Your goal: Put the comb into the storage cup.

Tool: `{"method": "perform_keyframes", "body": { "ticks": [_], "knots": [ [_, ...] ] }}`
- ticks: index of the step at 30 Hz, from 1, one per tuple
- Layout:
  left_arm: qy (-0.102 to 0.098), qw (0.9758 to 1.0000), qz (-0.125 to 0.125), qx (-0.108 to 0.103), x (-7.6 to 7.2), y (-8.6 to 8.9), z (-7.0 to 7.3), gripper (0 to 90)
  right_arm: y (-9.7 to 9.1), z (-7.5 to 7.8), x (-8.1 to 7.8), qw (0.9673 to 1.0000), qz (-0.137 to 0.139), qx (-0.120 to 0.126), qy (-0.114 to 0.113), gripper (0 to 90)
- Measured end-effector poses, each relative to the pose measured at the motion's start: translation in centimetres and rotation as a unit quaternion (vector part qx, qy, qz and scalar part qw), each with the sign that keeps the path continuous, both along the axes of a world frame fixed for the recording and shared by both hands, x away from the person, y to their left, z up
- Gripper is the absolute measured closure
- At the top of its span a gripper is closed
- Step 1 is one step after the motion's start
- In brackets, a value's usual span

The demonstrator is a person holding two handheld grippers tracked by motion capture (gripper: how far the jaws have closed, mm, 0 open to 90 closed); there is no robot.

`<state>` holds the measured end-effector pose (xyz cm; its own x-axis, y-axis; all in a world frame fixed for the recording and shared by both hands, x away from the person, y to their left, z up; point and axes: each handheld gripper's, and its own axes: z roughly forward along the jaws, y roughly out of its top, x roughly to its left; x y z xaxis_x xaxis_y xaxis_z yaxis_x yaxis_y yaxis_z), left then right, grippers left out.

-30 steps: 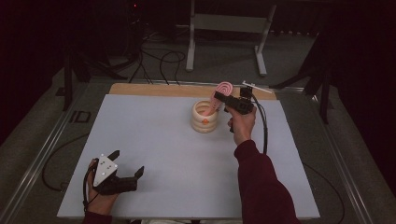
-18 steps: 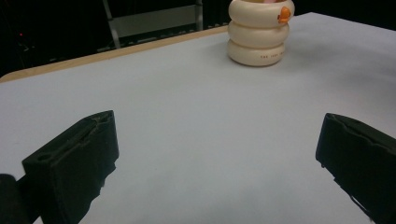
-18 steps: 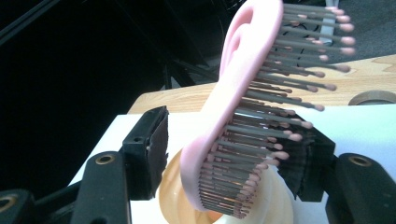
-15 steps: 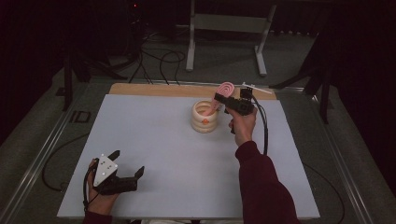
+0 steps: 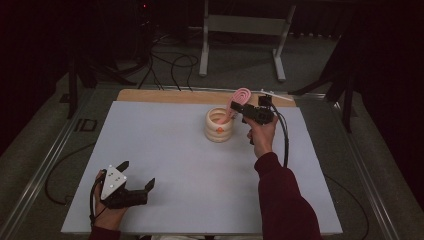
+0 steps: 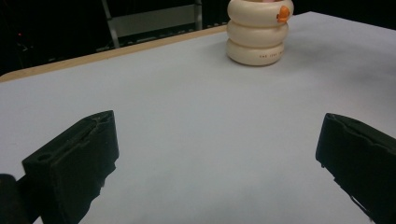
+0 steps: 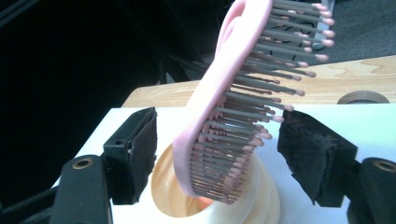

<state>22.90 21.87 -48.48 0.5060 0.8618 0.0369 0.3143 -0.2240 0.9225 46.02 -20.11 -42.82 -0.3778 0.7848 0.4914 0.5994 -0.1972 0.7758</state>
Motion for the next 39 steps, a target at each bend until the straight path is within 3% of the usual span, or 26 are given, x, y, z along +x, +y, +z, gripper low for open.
{"method": "perform_keyframes", "body": {
  "ticks": [13, 17, 27, 39],
  "knots": [
    [0.000, 1.0000, 0.000, 0.000, 0.0, 0.0, 0.0, 0.0, -0.4, 0.0, -0.8, 0.9994, 0.007, -0.034, -0.003, 16.9],
    [0.000, 1.0000, 0.000, -0.001, 0.0, 0.0, 0.0, 0.0, -0.7, -0.2, -1.3, 0.9979, 0.018, -0.061, -0.009, 11.5],
    [0.002, 1.0000, 0.002, 0.000, 0.1, 0.0, 0.0, 0.0, -1.6, -0.8, -3.0, 0.9937, 0.025, -0.108, -0.017, 9.0],
    [0.013, 0.9999, 0.009, 0.002, 0.4, 0.1, -0.1, 0.0, -2.2, -2.3, -5.4, 0.9852, 0.038, -0.165, -0.025, 8.2]
  ]
}}
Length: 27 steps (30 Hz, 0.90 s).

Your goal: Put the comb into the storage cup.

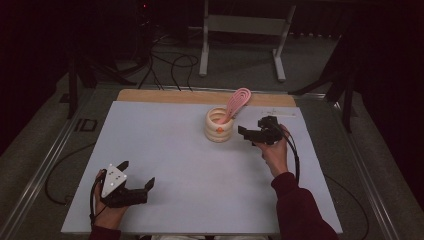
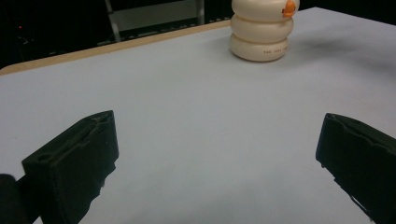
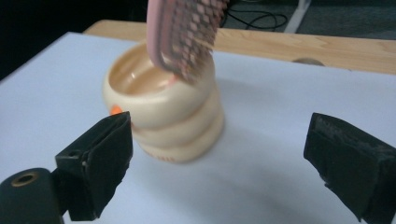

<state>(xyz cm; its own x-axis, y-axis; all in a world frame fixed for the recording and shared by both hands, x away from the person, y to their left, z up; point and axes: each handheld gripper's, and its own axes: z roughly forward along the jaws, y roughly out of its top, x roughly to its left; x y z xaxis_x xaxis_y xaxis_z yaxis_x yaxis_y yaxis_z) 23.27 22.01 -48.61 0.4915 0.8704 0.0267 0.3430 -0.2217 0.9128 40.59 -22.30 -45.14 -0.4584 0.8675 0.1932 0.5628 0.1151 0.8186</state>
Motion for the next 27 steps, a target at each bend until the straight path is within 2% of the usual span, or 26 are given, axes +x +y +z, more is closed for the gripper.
{"method": "perform_keyframes", "body": {
  "ticks": [8, 14, 17, 22, 24, 27],
  "knots": [
    [0.007, 0.9999, 0.009, 0.002, 0.2, 0.2, 0.0, 0.0, -0.8, -1.1, -2.7, 0.9995, 0.001, -0.030, -0.009, 8.2],
    [0.008, 0.9999, 0.013, 0.002, 0.4, 0.4, 0.1, 0.0, -0.9, -1.6, -4.8, 0.9976, 0.008, -0.064, -0.023, 8.3],
    [0.009, 0.9998, 0.015, 0.002, 0.5, 0.5, 0.0, 0.0, -1.1, -1.8, -5.8, 0.9968, 0.016, -0.076, -0.022, 8.3],
    [0.009, 0.9998, 0.015, 0.002, 0.6, 0.6, 0.1, 0.0, -1.7, -2.2, -7.5, 0.9968, 0.016, -0.075, -0.021, 8.3],
    [0.009, 0.9998, 0.015, 0.002, 0.6, 0.7, 0.1, 0.0, -1.9, -2.2, -8.1, 0.9961, 0.018, -0.081, -0.028, 8.3],
    [0.008, 0.9998, 0.017, 0.000, 0.7, 0.8, 0.1, 0.0, -2.3, -2.4, -9.0, 0.9967, 0.020, -0.073, -0.027, 8.3]
  ]
}}
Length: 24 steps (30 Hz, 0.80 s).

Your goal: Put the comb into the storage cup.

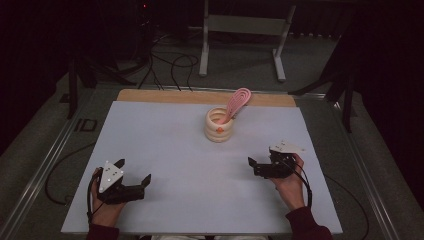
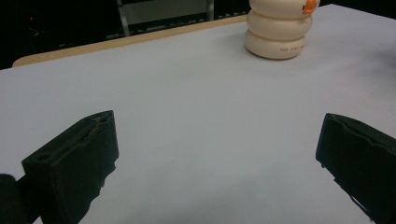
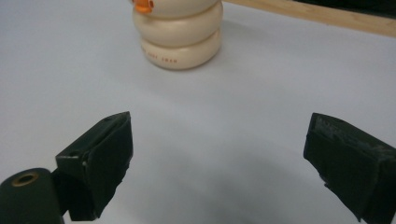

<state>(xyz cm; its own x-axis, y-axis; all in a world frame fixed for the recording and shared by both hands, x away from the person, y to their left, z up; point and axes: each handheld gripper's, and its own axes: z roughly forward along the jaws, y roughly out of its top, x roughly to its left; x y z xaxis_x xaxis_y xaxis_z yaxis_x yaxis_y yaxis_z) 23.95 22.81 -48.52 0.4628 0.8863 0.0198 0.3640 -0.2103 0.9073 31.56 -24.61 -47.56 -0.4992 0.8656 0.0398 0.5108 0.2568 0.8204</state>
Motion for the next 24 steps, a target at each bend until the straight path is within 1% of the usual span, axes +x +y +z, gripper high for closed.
{"method": "perform_keyframes", "body": {
  "ticks": [2, 4, 7, 8, 10, 14, 15, 19, 24],
  "knots": [
    [-0.001, 1.0000, 0.001, -0.001, 0.1, 0.2, 0.0, 0.0, -0.3, -0.2, -0.6, 1.0000, 0.000, 0.004, -0.003, 8.3],
    [-0.001, 1.0000, 0.002, -0.002, 0.1, 0.2, 0.0, 0.0, -0.7, -0.5, -1.1, 1.0000, 0.000, 0.002, -0.007, 8.4],
    [0.000, 1.0000, 0.000, 0.001, 0.2, 0.3, 0.0, 0.0, -1.1, -0.8, -1.9, 0.9999, 0.008, 0.008, -0.011, 8.4],
    [-0.001, 1.0000, 0.000, 0.000, 0.2, 0.3, 0.0, 0.0, -1.2, -0.8, -2.2, 0.9998, 0.011, 0.008, -0.016, 8.3],
    [-0.002, 1.0000, -0.001, 0.001, 0.2, 0.3, 0.0, 0.0, -1.4, -0.9, -2.8, 0.9994, 0.015, 0.018, -0.024, 8.3],
    [-0.005, 1.0000, -0.002, -0.002, 0.1, 0.5, 0.0, 0.0, -1.6, -0.7, -3.8, 0.9986, 0.025, 0.017, -0.043, 8.3],
    [-0.006, 1.0000, -0.002, -0.001, 0.1, 0.6, 0.0, 0.0, -1.7, -0.6, -4.0, 0.9984, 0.027, 0.021, -0.045, 8.3],
    [-0.010, 0.9999, -0.002, -0.005, 0.0, 0.8, 0.1, 0.0, -2.1, -0.6, -4.9, 0.9973, 0.028, 0.030, -0.060, 8.4],
    [-0.015, 0.9999, -0.002, -0.005, -0.1, 0.9, 0.1, 0.0, -2.5, -0.7, -5.5, 0.9965, 0.026, 0.037, -0.070, 8.4]
  ]
}}
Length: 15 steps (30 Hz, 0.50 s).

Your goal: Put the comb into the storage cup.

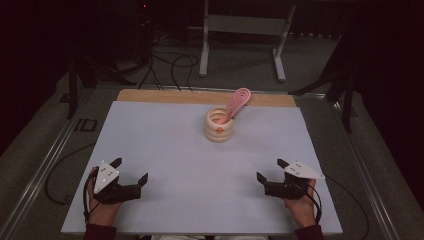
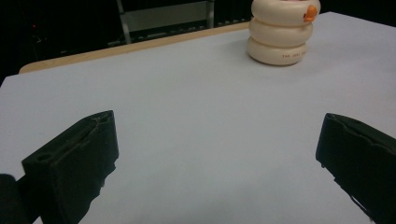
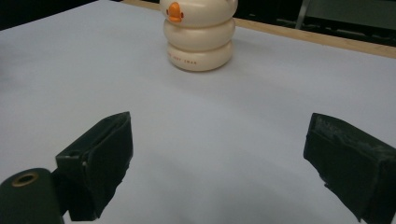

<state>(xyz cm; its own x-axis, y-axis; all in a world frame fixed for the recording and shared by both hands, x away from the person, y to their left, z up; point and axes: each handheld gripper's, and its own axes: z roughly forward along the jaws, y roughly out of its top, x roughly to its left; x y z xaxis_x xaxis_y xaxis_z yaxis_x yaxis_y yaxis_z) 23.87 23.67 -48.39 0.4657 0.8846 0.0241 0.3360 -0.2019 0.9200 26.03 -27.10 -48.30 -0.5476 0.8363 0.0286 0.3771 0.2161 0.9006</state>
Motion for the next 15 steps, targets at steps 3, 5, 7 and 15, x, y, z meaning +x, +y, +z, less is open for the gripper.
{"method": "perform_keyframes", "body": {
  "ticks": [3, 5, 7, 15],
  "knots": [
    [-0.003, 1.0000, 0.000, -0.002, -0.1, 0.2, 0.0, 0.0, -0.3, -0.1, -0.5, 1.0000, -0.004, 0.006, -0.003, 8.3],
    [-0.005, 1.0000, -0.001, -0.003, -0.2, 0.2, 0.1, 0.0, -0.5, -0.1, -0.8, 0.9999, -0.007, 0.012, -0.008, 8.3],
    [-0.006, 1.0000, 0.000, -0.001, -0.3, 0.3, 0.1, 0.0, -0.7, -0.2, -1.1, 0.9998, -0.010, 0.017, -0.010, 8.3],
    [-0.007, 1.0000, 0.002, -0.001, -0.5, 0.4, 0.0, 0.0, -0.6, -0.4, -1.5, 0.9997, -0.011, 0.014, -0.020, 8.3]
  ]
}}
